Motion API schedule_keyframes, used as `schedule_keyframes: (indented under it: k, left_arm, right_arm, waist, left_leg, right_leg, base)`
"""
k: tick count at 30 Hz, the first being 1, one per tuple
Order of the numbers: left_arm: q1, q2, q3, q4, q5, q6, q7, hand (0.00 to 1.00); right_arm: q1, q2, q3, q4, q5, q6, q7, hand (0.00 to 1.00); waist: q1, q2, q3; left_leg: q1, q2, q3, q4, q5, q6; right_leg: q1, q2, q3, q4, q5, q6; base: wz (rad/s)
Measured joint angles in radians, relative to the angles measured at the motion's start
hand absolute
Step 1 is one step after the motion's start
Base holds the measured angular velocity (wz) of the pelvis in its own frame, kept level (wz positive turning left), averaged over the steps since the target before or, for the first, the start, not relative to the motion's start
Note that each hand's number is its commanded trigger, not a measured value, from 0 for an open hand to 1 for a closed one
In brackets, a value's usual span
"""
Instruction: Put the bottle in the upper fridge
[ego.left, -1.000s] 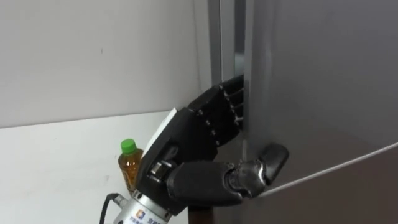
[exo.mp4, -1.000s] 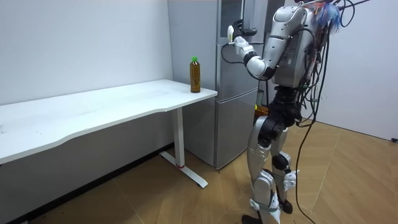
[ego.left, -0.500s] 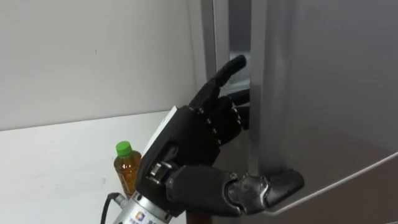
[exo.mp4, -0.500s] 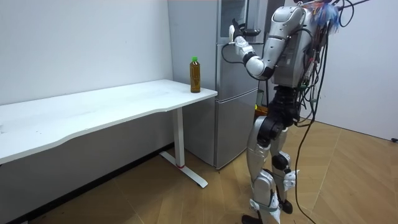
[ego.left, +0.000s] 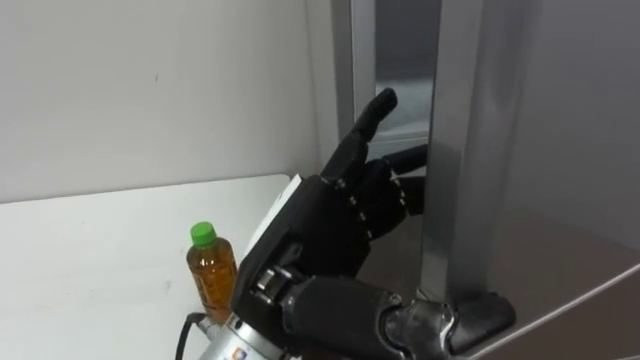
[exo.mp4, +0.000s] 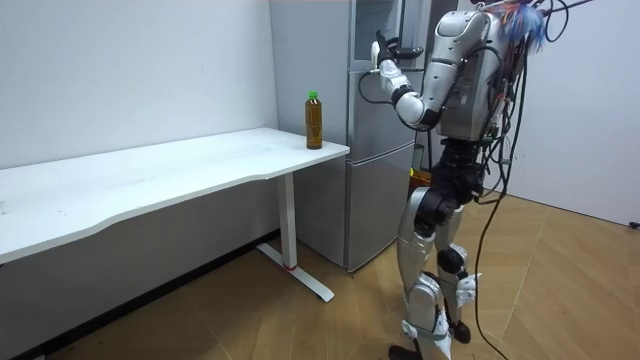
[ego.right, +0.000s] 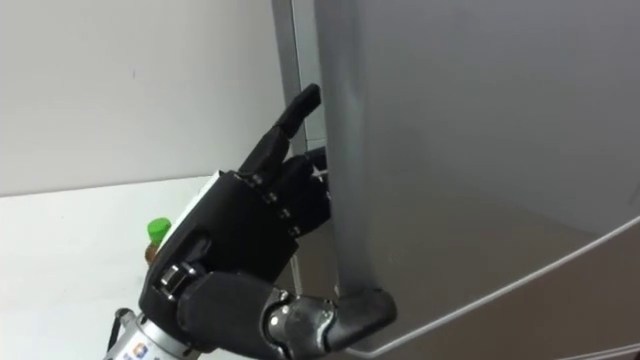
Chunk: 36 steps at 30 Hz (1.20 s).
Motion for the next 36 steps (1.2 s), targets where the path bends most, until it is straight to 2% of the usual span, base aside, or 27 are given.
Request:
schedule_keyframes:
  k: [8,11,19,23,28,30,34,36]
  left_arm:
    - [0.0,-0.007,-0.009,0.007,0.002,0.002,0.001,0.0]
    - [0.0,-0.01,-0.009,0.007,0.002,0.006,0.001,0.0]
    - [0.0,-0.023,-0.035,0.007,0.001,0.01,0.001,0.0]
    - [0.0,-0.031,-0.052,0.007,-0.002,0.01,0.001,0.0]
    - [-0.004,-0.035,-0.08,0.007,-0.01,0.01,0.0,0.0]
    - [-0.023,-0.037,-0.108,0.007,-0.024,0.015,-0.001,0.0]
    - [-0.066,-0.038,-0.163,0.01,-0.04,0.036,-0.028,0.0]
    - [-0.105,-0.039,-0.202,0.02,-0.042,0.053,-0.053,0.0]
  right_arm:
    - [-0.018,0.003,0.028,0.002,-0.011,0.01,0.003,0.0]
    - [-0.024,0.003,0.029,0.004,-0.011,0.012,0.003,0.0]
    - [-0.026,0.001,0.028,0.004,-0.01,0.024,0.003,0.0]
    - [-0.029,0.0,0.028,0.003,-0.007,0.03,0.003,0.0]
    - [-0.038,-0.001,0.029,0.002,0.0,0.032,0.003,0.0]
    - [-0.047,-0.001,0.029,0.002,0.001,0.032,0.003,0.0]
    - [-0.047,0.0,0.029,-0.006,0.001,0.031,0.005,0.0]
    - [-0.047,-0.002,0.028,-0.009,0.001,0.031,0.006,0.0]
  waist:
    - [-0.007,0.001,0.001]
    - [-0.015,0.007,0.0043]
    - [-0.027,0.01,0.0038]
    - [-0.034,0.013,0.0034]
    - [-0.058,0.023,0.003]
    - [-0.074,0.031,0.0061]
    - [-0.105,0.038,0.0059]
    - [-0.11,0.035,0.0112]
  left_leg:
    - [0.001,0.0,0.004,0.001,0.002,0.004]
    - [-0.001,0.001,0.008,-0.001,0.001,0.009]
    - [-0.013,-0.001,0.017,0.005,0.001,0.021]
    - [-0.016,-0.001,0.037,0.005,-0.001,0.03]
    - [-0.015,-0.002,0.063,0.005,-0.007,0.044]
    - [-0.017,-0.002,0.076,0.005,-0.01,0.048]
    - [-0.012,-0.003,0.091,0.0,-0.012,0.051]
    - [-0.001,-0.001,0.108,-0.008,-0.013,0.05]
  right_leg:
    - [0.002,-0.002,0.002,0.0,0.008,0.002]
    - [0.0,-0.002,0.001,0.0,0.013,0.004]
    - [-0.01,-0.008,0.005,-0.001,0.029,0.012]
    - [-0.021,-0.011,0.026,-0.001,0.041,0.02]
    - [-0.028,-0.017,0.045,-0.002,0.057,0.03]
    - [-0.035,-0.017,0.057,-0.002,0.066,0.034]
    - [-0.038,-0.019,0.064,-0.002,0.066,0.035]
    - [-0.038,-0.015,0.078,-0.003,0.066,0.035]
  base:
    - [0.0]
    - [-0.01]
    - [-0.01]
    - [-0.13]
    - [-0.16]
    - [-0.18]
    - [-0.15]
    - [-0.26]
